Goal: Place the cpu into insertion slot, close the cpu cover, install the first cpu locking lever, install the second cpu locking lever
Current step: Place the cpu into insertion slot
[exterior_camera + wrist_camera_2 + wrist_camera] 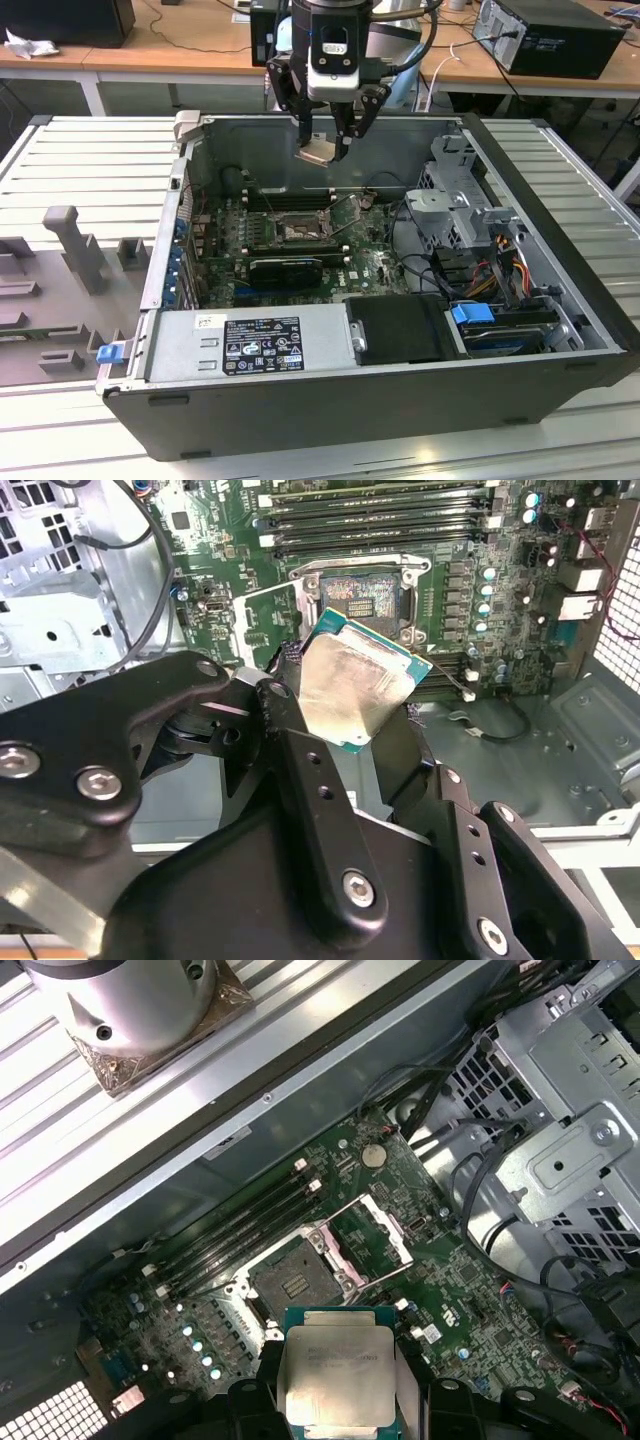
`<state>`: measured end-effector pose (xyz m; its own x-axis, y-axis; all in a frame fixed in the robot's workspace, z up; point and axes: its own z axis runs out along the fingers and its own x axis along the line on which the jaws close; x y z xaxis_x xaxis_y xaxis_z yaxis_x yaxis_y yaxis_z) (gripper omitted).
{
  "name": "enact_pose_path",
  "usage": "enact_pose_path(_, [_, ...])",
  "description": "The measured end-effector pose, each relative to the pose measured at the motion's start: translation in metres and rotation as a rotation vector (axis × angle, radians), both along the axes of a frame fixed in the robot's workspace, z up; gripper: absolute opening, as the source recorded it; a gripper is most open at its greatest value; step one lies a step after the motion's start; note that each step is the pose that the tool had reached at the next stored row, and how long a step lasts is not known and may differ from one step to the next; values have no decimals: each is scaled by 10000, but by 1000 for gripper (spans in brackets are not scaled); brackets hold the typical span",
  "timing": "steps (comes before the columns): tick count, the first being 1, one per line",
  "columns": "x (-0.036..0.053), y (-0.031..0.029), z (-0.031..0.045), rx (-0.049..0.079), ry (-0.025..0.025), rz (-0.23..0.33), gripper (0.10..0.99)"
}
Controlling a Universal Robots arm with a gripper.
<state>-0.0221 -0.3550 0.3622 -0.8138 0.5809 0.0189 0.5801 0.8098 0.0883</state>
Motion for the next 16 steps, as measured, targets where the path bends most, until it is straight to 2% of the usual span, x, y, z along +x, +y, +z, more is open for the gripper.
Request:
enact_pose_path(8, [0, 0, -3, 1, -1, -147, 529])
enact_pose_path(16, [-1, 0, -13, 0, 0, -876, 529])
